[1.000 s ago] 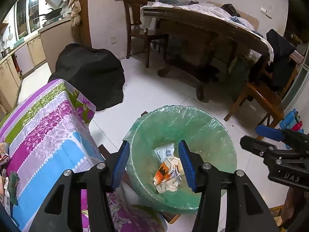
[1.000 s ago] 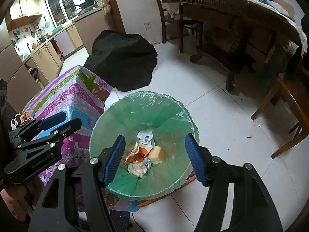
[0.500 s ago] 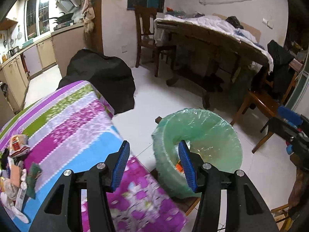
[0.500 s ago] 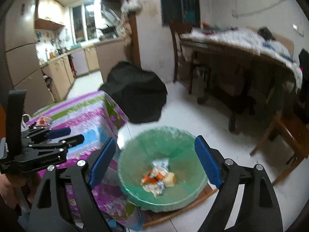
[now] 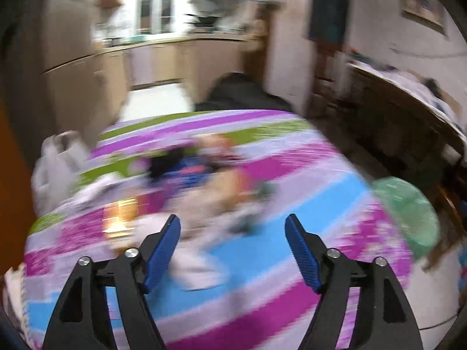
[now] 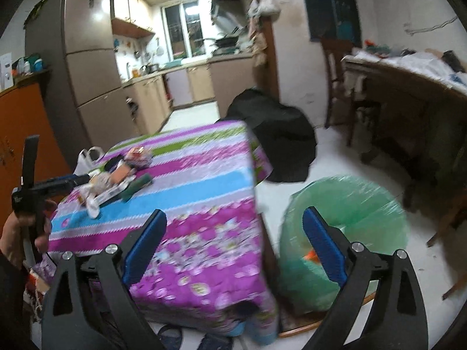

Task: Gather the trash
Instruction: 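Move both tools back over the table toward the remaining trash, then grasp the white towel with the left gripper while the right gripper grasps a white carton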

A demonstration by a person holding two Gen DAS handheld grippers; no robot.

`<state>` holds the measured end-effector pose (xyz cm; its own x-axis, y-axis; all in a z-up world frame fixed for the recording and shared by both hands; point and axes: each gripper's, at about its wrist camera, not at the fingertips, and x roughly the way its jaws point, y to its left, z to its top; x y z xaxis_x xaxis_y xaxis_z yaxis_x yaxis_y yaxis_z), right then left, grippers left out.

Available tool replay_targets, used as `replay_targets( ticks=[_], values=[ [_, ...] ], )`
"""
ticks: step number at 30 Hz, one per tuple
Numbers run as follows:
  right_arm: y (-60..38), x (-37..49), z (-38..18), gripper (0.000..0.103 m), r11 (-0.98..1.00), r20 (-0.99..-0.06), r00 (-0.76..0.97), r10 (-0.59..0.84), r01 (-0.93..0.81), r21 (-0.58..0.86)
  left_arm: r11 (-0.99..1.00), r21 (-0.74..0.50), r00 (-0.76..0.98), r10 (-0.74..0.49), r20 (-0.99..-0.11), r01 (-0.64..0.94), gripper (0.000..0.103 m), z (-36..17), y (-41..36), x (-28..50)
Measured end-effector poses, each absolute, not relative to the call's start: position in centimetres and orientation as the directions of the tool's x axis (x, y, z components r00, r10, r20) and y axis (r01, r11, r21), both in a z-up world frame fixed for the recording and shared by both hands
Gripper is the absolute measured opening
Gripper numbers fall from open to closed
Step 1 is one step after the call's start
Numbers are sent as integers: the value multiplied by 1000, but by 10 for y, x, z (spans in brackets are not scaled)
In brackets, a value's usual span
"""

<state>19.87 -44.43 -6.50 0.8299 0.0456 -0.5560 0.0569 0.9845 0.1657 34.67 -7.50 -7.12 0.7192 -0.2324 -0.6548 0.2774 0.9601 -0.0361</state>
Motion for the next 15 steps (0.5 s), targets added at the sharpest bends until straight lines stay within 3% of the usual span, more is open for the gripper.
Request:
replay_targets(
  ticks=[7, 15],
  values=[
    [-391, 212, -86, 91, 985, -600, 791, 119, -21, 168, 970, -43, 711, -207, -672, 241, 86, -97, 0, 359],
    [-367, 215, -91, 91, 986, -619, 772, 147, -64, 154, 949, -30, 669, -244, -702, 314, 83, -120, -36, 384]
  ],
)
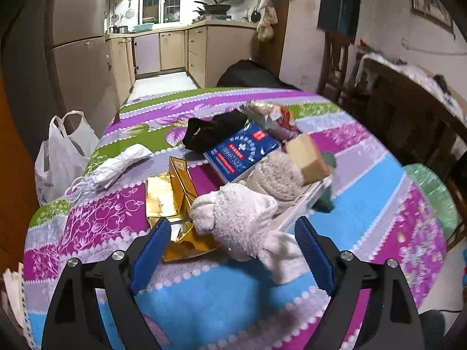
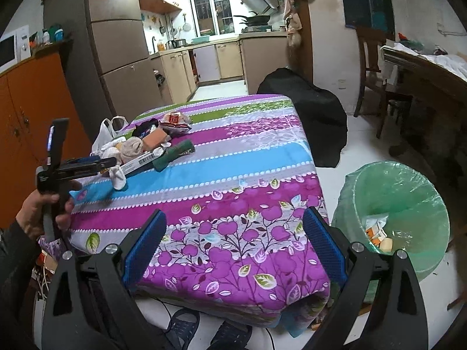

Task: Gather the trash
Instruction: 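Grasp the white towel with the left gripper while the right gripper grasps a white carton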

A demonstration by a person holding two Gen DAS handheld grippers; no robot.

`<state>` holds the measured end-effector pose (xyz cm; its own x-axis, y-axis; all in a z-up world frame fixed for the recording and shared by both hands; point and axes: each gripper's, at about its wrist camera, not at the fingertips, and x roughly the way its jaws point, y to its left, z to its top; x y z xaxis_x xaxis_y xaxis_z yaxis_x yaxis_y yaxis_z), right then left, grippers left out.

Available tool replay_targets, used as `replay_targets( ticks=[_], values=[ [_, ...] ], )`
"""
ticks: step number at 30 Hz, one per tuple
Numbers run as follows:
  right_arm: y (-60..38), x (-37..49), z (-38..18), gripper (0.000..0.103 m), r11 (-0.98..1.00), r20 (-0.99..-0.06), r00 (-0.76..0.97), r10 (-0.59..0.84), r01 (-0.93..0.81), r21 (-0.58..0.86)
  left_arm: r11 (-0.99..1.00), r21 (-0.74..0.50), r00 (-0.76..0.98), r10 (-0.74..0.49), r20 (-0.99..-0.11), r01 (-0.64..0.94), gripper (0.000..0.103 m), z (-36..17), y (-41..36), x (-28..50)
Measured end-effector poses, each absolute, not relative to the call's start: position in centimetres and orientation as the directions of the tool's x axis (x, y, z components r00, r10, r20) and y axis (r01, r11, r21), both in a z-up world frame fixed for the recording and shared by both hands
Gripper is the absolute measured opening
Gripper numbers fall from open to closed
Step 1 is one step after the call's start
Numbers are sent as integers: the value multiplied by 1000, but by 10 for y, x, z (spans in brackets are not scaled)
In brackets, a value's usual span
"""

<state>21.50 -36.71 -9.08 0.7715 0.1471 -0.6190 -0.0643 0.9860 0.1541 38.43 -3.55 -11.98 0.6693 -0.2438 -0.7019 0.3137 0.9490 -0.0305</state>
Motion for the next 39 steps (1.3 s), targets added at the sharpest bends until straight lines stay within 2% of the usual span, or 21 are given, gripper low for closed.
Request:
replay_targets(
  ticks=[1, 2, 3, 5, 7, 10, 12, 14, 16, 20, 22, 26, 31, 33, 35, 37, 39],
  values=[
    [-366, 216, -91, 91, 986, -621, 770, 148, -66, 153, 951, -21, 668, -232, -708, 309, 78, -123, -37, 387],
    [-366, 215, -91, 91, 986, -622, 769, 148, -68, 151, 951, -27, 659, -234, -714, 308, 57, -125, -38, 389],
    [-367, 215, -91, 91, 986, -624, 766, 155, -76, 152, 951, -50, 645, -246, -724, 306, 45, -128, -36, 390],
    [-361, 219, -90, 91, 984, -625, 762, 169, -94, 152, 952, -61, 651, -252, -716, 301, 37, -129, -34, 388],
    [-354, 223, -87, 90, 978, -619, 758, 203, -131, 160, 952, -55, 666, -251, -703, 301, 36, -127, -32, 379],
    [-341, 236, -86, 78, 954, -613, 732, 296, -192, 230, 954, -96, 689, -273, -672, 284, 35, -118, -17, 363],
    [-329, 251, -89, 62, 918, -605, 696, 387, -229, 324, 957, -118, 707, -277, -651, 266, 35, -111, -4, 352],
    [-317, 272, -97, 55, 865, -589, 648, 482, -246, 436, 958, -149, 718, -283, -636, 246, 35, -106, 9, 343],
    [-297, 304, -111, 54, 789, -562, 589, 581, -240, 565, 957, -169, 724, -289, -626, 236, 35, -102, 19, 335],
    [-259, 363, -140, 54, 701, -548, 513, 661, -162, 694, 952, -197, 728, -305, -614, 233, 35, -95, 31, 326],
    [-246, 383, -151, 54, 684, -554, 495, 669, -117, 720, 950, -209, 729, -311, -609, 232, 35, -93, 36, 323],
    [-235, 409, -162, 48, 699, -591, 521, 616, -16, 715, 941, -240, 718, -339, -608, 240, 35, -92, 42, 320],
    [-238, 420, -168, 45, 653, -568, 558, 605, 60, 755, 930, -251, 703, -367, -609, 268, 36, -96, 35, 321],
    [-239, 423, -172, 41, 646, -568, 558, 605, 73, 760, 927, -258, 696, -375, -612, 272, 36, -99, 33, 323],
    [-239, 425, -177, 29, 646, -571, 557, 603, 79, 759, 925, -266, 692, -379, -614, 271, 36, -102, 31, 324],
    [-241, 427, -178, 27, 650, -567, 559, 605, 65, 757, 924, -274, 689, -382, -616, 267, 36, -104, 31, 325],
    [-237, 417, -159, 24, 723, -580, 586, 566, -16, 690, 925, -278, 691, -380, -615, 260, 36, -104, 33, 325]
  ],
)
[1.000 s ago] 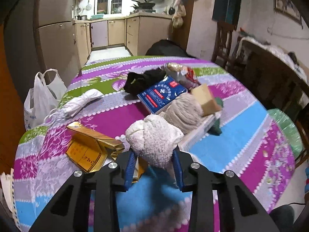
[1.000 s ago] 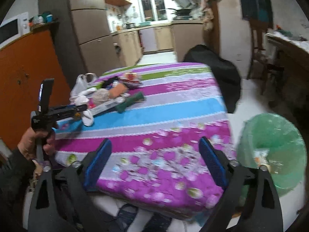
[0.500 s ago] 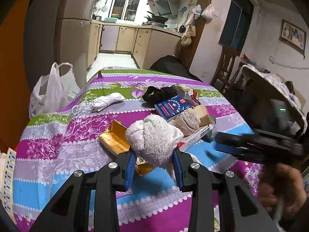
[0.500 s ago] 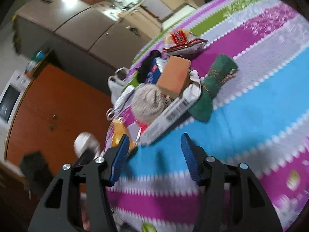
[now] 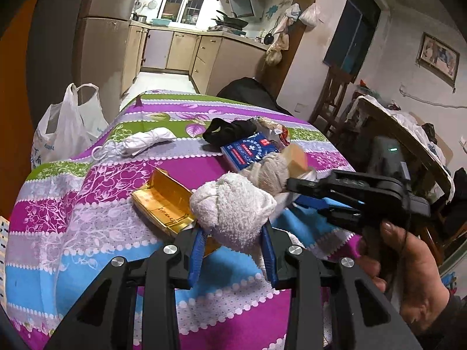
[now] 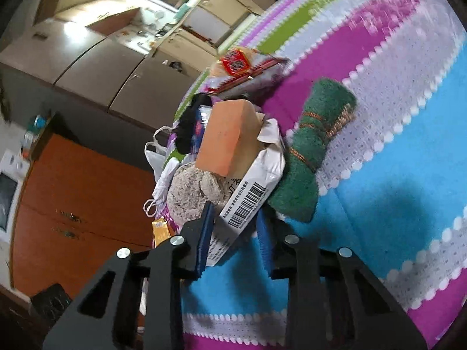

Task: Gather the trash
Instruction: 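Grasp the white towel with the left gripper while the right gripper grasps a white carton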

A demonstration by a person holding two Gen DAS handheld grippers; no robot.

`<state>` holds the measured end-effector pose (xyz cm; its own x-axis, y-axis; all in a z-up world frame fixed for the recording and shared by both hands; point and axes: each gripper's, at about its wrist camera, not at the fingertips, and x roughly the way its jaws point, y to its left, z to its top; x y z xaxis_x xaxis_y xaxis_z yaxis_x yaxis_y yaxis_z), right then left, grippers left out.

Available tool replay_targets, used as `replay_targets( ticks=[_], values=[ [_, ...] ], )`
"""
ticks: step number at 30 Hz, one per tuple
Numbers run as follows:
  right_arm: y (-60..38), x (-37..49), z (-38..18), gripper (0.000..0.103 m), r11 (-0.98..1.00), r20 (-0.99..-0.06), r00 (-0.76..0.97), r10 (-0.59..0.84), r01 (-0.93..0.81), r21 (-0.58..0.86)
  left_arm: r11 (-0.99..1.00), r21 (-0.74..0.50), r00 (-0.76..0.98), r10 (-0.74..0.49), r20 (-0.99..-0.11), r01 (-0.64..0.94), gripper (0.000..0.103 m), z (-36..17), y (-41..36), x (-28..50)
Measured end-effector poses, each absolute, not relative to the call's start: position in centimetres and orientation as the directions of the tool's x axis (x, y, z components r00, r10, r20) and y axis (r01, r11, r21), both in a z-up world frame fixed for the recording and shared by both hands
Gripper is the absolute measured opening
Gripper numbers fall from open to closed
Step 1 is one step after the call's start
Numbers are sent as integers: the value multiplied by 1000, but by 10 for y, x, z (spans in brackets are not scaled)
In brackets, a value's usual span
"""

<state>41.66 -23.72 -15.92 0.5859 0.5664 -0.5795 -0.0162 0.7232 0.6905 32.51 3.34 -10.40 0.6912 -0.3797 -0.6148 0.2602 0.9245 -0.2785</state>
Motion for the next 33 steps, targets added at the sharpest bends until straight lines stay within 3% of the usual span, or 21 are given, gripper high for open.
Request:
replay_targets(
  ticks=[3, 5, 7, 14, 24, 33],
  values=[
    [-213, 394, -112, 23, 892, -600, 678, 425, -199, 407, 927, -279, 693, -373, -616, 251, 36, -104, 36, 327],
    [-183, 372, -90, 23, 955, -589, 759, 277, -287, 79, 926, -282, 692, -375, -617, 250, 36, -103, 36, 328],
    [-174, 364, -87, 23, 952, -590, 775, 225, -305, -37, 926, -280, 693, -376, -615, 254, 36, -102, 32, 329],
    [-204, 361, -71, 4, 967, -543, 801, 251, -235, 101, 922, -279, 693, -387, -608, 270, 36, -99, 25, 328],
    [-229, 343, -52, 4, 950, -523, 793, 311, -256, 176, 927, -296, 718, -369, -590, 233, 34, -88, 33, 328],
    [-279, 303, -18, 4, 964, -473, 842, 258, -192, 184, 889, -269, 713, -458, -531, 370, 34, -41, -33, 327]
  ],
)
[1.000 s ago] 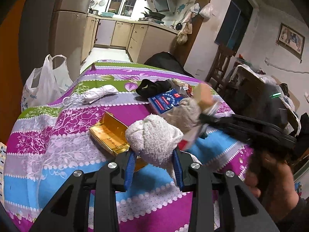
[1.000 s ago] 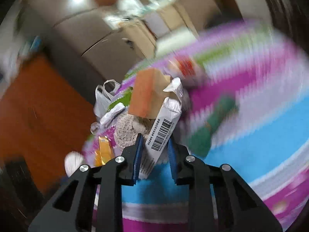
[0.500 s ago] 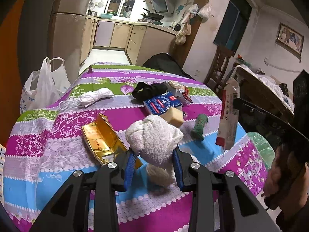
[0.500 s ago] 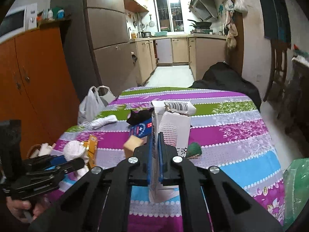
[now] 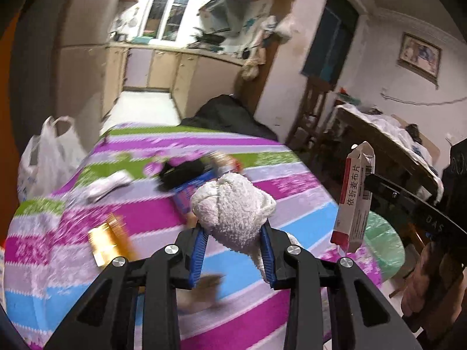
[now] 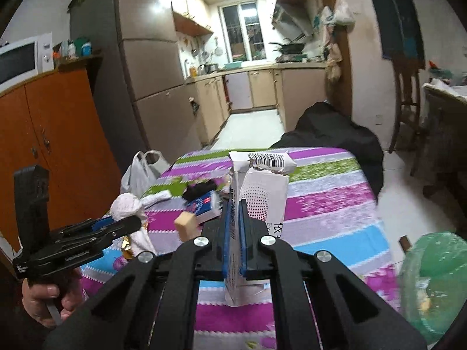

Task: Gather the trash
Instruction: 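Grasp the white towel with the left gripper while the right gripper grasps a white carton, then carry the towel and carton over the green bin and open both grippers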

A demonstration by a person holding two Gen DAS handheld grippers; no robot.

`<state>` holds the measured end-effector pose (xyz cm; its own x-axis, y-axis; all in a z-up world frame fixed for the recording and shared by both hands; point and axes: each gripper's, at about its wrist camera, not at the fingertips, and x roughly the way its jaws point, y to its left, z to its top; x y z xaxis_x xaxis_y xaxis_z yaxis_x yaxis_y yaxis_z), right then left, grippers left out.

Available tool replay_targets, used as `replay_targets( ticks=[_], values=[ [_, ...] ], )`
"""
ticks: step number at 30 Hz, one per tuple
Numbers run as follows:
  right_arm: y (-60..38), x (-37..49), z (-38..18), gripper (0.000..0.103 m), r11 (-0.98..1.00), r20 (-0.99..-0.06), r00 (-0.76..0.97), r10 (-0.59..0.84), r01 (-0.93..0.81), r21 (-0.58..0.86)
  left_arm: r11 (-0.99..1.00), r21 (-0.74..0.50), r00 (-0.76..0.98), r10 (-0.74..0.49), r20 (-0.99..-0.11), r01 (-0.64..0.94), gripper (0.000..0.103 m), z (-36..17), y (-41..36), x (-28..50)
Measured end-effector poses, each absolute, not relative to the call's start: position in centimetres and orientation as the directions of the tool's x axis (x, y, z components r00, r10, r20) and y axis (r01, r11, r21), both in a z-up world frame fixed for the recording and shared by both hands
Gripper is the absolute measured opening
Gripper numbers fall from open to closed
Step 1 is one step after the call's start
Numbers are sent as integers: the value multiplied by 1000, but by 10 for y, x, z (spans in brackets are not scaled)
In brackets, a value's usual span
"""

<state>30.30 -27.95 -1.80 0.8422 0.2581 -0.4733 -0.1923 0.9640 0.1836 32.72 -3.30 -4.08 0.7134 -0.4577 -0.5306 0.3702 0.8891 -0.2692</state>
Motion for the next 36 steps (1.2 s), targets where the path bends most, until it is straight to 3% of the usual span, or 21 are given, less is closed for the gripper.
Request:
replay_targets(
  ticks=[10, 20, 29, 36],
  values=[
    [-389, 257, 25, 4, 985, -444, 892, 83, -7, 170, 779, -234, 616, -610, -498, 582, 34, 4, -175, 325],
    [-510, 227, 22, 4, 969, -523, 846, -101, 203, 142, 638, -201, 459, -706, -540, 744, 34, 18, -348, 315],
    [-584, 227, -22, 4, 931, -641, 757, -127, 314, 187, 586, -162, 361, -668, -651, 794, 34, -23, -478, 317],
    [-618, 231, -52, 4, 908, -682, 724, -104, 350, 232, 589, -139, 324, -609, -724, 796, 34, -75, -514, 335]
  ],
)
